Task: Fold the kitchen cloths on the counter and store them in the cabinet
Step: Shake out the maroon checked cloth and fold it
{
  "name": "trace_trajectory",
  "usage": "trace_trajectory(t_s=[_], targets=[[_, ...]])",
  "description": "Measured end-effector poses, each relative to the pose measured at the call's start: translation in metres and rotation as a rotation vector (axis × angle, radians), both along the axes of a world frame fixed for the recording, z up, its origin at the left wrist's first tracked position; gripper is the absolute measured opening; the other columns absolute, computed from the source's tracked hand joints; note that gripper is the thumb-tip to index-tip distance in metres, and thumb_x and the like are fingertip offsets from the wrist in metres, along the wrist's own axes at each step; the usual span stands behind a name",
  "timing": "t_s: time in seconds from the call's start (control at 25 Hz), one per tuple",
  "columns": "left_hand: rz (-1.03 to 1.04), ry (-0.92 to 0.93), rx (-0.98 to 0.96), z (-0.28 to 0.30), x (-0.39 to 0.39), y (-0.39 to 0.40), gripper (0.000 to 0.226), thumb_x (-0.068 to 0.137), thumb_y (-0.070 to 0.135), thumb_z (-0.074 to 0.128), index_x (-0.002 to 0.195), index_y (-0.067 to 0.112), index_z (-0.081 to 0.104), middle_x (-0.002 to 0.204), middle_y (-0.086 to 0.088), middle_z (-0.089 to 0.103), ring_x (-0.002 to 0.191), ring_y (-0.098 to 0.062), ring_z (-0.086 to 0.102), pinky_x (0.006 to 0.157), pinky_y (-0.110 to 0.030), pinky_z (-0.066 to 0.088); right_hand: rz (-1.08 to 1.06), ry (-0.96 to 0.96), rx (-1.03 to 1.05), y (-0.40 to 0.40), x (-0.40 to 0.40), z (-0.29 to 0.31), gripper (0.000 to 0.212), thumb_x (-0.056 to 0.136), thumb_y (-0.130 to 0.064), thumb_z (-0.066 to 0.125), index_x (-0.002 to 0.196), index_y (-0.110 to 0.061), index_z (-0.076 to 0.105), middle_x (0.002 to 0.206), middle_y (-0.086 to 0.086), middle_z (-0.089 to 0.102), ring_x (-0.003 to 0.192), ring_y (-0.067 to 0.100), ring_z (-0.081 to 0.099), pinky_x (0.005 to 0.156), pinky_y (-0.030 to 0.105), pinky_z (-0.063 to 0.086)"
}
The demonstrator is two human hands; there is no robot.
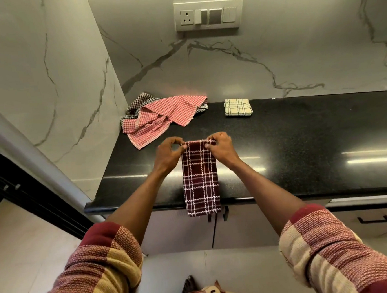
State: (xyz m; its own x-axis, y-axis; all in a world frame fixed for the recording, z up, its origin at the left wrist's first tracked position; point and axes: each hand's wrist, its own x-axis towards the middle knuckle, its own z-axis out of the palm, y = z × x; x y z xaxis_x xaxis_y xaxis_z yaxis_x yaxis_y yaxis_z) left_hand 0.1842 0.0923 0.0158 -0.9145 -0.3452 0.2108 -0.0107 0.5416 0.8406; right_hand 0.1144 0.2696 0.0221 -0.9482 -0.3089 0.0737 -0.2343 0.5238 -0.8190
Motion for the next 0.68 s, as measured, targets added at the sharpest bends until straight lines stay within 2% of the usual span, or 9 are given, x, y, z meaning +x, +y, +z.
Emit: trace_trajectory(t_s=[0.08, 0.16, 0.24, 0.32, 0.36, 0.44, 0.56, 0.6, 0.68], targets=[[-0.045, 0.037, 0.096, 0.024, -0.017, -0.002, 0.006, 0.091, 0.019, 0.062, 0.093, 0.013, 0.061, 0.087, 0.0, 0.066, 0.079, -0.013, 0.061, 0.072, -0.031, 0.051, 0.035, -0.07, -0.137, -0.005, -0.01, 0.025, 0.005, 0.093, -0.017, 0.057, 0.092, -0.012, 0.056, 0.089, 0.003, 0.055, 0.085, 0.02, 0.053, 0.077, 0.038, 0.047], [-0.024, 0.085, 0.199, 0.044, -0.034, -0.005, 0.007, 0.094, 0.019, 0.057, 0.098, 0.014, 0.056, 0.083, 0.001, 0.064, 0.07, -0.008, 0.062, 0.063, -0.028, 0.053, 0.043, -0.11, -0.273, -0.007, -0.02, 0.045, 0.018, 0.092, -0.026, 0.06, 0.098, -0.013, 0.05, 0.091, 0.002, 0.057, 0.082, 0.017, 0.057, 0.073, 0.033, 0.048], [0.03, 0.112, 0.382, 0.058, -0.048, -0.011, 0.011, 0.093, 0.018, 0.057, 0.1, 0.014, 0.051, 0.079, 0.0, 0.062, 0.063, -0.008, 0.061, 0.056, -0.026, 0.053, 0.103, -0.245, -0.392, -0.004, -0.027, 0.053, 0.043, 0.084, -0.03, 0.07, 0.118, -0.014, 0.048, 0.108, 0.004, 0.062, 0.095, 0.018, 0.064, 0.081, 0.032, 0.053], [0.1, 0.113, 0.577, 0.062, -0.06, -0.017, 0.015, 0.09, 0.016, 0.06, 0.096, 0.015, 0.047, 0.079, -0.004, 0.06, 0.063, -0.015, 0.06, 0.058, -0.031, 0.053, 0.189, -0.416, -0.403, -0.002, -0.029, 0.048, 0.064, 0.08, -0.022, 0.075, 0.133, -0.015, 0.04, 0.119, 0.009, 0.062, 0.105, 0.025, 0.065, 0.089, 0.04, 0.054], [0.14, 0.098, 0.621, 0.062, -0.063, -0.018, 0.017, 0.089, 0.017, 0.062, 0.094, 0.015, 0.045, 0.08, -0.006, 0.058, 0.066, -0.018, 0.059, 0.06, -0.034, 0.053, 0.205, -0.475, -0.402, -0.002, -0.028, 0.04, 0.068, 0.08, -0.016, 0.074, 0.137, -0.014, 0.037, 0.121, 0.012, 0.062, 0.108, 0.028, 0.064, 0.091, 0.044, 0.054], [0.113, 0.029, 0.692, 0.054, -0.067, -0.02, 0.021, 0.089, 0.023, 0.064, 0.094, 0.011, 0.048, 0.082, -0.009, 0.059, 0.067, -0.018, 0.061, 0.061, -0.032, 0.056, 0.147, -0.543, -0.458, -0.007, -0.026, 0.025, 0.065, 0.083, -0.004, 0.069, 0.139, -0.011, 0.036, 0.122, 0.017, 0.062, 0.107, 0.031, 0.065, 0.091, 0.047, 0.054], [-0.159, -0.185, 0.781, 0.034, -0.062, -0.029, 0.047, 0.087, 0.04, 0.065, 0.11, -0.001, 0.06, 0.1, -0.015, 0.07, 0.086, -0.024, 0.069, 0.073, -0.038, 0.059, 0.026, -0.626, -0.624, -0.014, -0.032, 0.013, 0.055, 0.088, 0.002, 0.061, 0.137, -0.011, 0.039, 0.121, 0.021, 0.063, 0.094, 0.029, 0.065, 0.087, 0.047, 0.054], [-0.227, -0.247, 0.762, 0.026, -0.062, -0.035, 0.048, 0.085, 0.04, 0.066, 0.113, 0.002, 0.057, 0.104, -0.015, 0.068, 0.09, -0.026, 0.067, 0.073, -0.039, 0.058, -0.007, -0.648, -0.655, -0.015, -0.036, 0.012, 0.053, 0.088, 0.001, 0.061, 0.136, -0.013, 0.04, 0.117, 0.019, 0.064, 0.088, 0.027, 0.065, 0.082, 0.045, 0.055], [-0.278, -0.279, 0.799, 0.015, -0.063, -0.042, 0.04, 0.085, 0.026, 0.07, 0.114, 0.012, 0.047, 0.109, -0.014, 0.062, 0.092, -0.027, 0.064, 0.071, -0.038, 0.055, -0.054, -0.675, -0.72, -0.016, -0.046, 0.01, 0.049, 0.089, -0.001, 0.06, 0.132, -0.017, 0.043, 0.109, 0.014, 0.064, 0.081, 0.023, 0.065, 0.074, 0.04, 0.057]])
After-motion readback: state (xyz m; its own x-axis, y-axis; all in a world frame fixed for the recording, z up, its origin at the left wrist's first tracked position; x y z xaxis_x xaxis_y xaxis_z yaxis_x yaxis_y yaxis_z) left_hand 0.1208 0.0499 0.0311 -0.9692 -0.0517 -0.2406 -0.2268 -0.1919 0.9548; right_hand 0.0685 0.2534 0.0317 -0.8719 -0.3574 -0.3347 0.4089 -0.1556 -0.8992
